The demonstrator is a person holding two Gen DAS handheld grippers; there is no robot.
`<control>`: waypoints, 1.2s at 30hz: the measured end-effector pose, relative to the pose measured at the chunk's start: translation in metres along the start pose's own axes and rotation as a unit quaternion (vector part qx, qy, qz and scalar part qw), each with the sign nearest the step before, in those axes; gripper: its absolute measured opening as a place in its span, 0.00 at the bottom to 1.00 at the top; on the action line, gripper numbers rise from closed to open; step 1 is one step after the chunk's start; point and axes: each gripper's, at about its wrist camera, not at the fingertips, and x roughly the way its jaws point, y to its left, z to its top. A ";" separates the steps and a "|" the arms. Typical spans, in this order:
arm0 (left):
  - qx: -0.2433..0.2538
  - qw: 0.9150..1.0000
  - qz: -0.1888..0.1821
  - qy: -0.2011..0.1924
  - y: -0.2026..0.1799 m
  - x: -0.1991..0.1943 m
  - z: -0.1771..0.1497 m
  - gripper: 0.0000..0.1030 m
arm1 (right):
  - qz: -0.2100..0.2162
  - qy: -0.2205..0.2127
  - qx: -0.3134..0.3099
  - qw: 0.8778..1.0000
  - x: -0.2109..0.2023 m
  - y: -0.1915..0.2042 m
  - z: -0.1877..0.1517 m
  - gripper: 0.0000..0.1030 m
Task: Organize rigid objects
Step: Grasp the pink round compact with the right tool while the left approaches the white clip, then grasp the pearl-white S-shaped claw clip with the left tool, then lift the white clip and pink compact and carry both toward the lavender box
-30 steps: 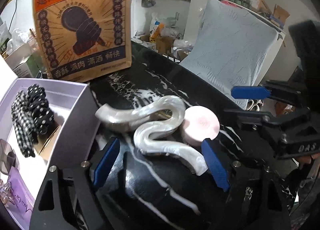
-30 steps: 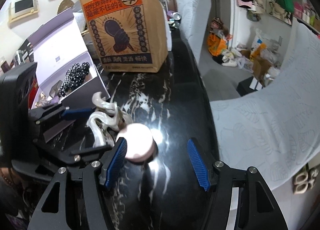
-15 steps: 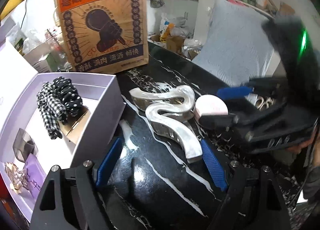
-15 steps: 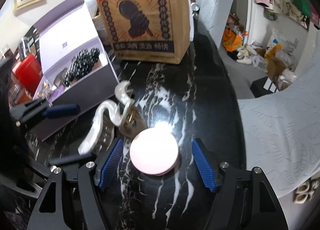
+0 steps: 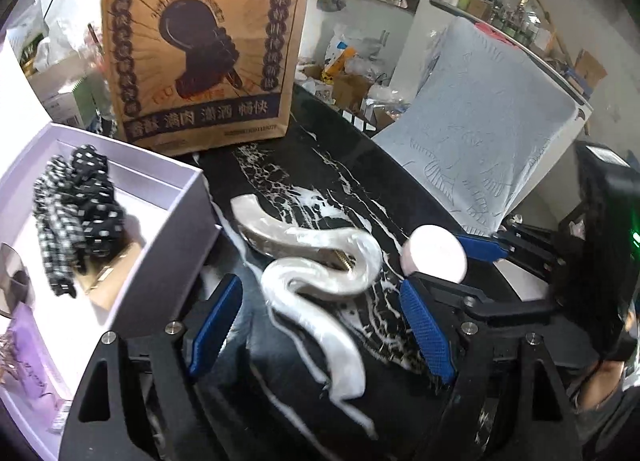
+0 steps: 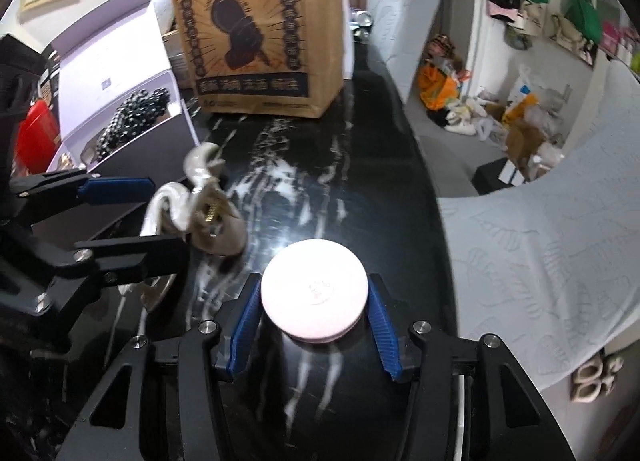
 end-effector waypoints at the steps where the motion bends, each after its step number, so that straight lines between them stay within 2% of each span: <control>1: -0.004 1.000 0.002 0.003 -0.001 0.004 0.001 0.79 | -0.003 -0.001 0.003 1.000 -0.001 -0.002 -0.001 0.49; 7: -0.037 0.999 0.025 0.020 0.004 0.027 0.010 0.79 | -0.004 -0.005 0.018 1.000 -0.003 -0.010 -0.002 0.49; 12: -0.051 0.998 0.034 0.012 0.004 0.032 0.013 0.79 | -0.002 -0.011 0.023 1.000 -0.003 -0.012 -0.002 0.49; 15: -0.046 0.998 0.047 0.005 0.003 0.030 0.009 0.56 | 0.001 -0.015 0.027 1.000 -0.004 -0.013 -0.003 0.49; 19: -0.031 0.998 0.046 0.006 -0.003 0.025 -0.002 0.56 | 0.007 -0.018 0.027 0.999 -0.007 -0.012 -0.007 0.49; 24: -0.040 0.999 0.035 0.011 -0.001 0.012 -0.019 0.56 | 0.017 -0.016 0.027 0.999 -0.013 -0.004 -0.014 0.49; 36: -0.055 0.997 0.043 0.016 0.003 -0.027 -0.069 0.56 | 0.030 -0.012 0.017 0.999 -0.038 0.034 -0.050 0.49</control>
